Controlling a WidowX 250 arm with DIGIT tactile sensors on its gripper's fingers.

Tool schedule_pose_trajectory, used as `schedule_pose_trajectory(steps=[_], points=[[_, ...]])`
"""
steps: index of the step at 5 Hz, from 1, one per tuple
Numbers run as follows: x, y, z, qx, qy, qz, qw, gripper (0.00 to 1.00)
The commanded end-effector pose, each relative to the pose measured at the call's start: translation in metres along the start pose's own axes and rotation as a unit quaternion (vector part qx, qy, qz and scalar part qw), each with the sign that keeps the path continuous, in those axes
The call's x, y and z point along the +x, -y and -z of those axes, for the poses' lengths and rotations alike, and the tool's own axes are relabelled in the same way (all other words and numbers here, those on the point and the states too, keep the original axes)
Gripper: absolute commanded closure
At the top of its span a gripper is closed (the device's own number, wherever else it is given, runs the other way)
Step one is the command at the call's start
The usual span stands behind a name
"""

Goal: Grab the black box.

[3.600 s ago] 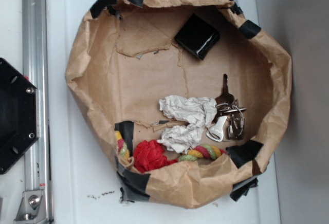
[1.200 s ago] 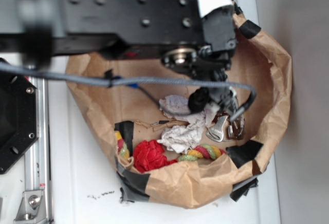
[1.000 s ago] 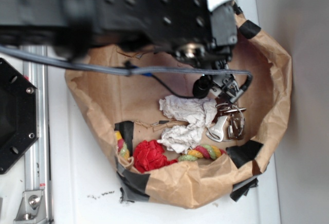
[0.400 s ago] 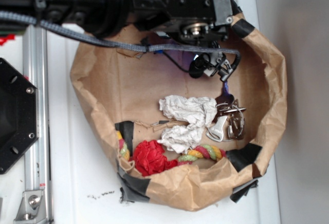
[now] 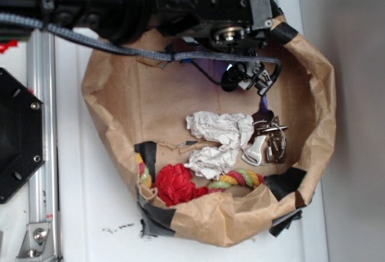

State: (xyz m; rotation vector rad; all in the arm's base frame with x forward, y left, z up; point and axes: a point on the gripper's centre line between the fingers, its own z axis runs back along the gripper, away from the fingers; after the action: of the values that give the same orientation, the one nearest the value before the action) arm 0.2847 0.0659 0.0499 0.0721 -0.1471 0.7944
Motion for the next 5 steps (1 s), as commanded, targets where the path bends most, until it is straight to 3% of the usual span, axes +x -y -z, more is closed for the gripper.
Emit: schedule_pose_trajectory(steps=[1,3,4,5], points=[[0.032,-0.015,0.008,-0.037,0.032,-0.038,0.998,0.00],[0.038,-0.002,0.030,-0.012,0.035,-0.036,0.999,0.00],[0.037,-0.001,0.031,0.003,0.044,-0.055,0.998,0.49],[0.036,-0.001,0.025,-0.001,0.023,-0.063,0.998,1.00]])
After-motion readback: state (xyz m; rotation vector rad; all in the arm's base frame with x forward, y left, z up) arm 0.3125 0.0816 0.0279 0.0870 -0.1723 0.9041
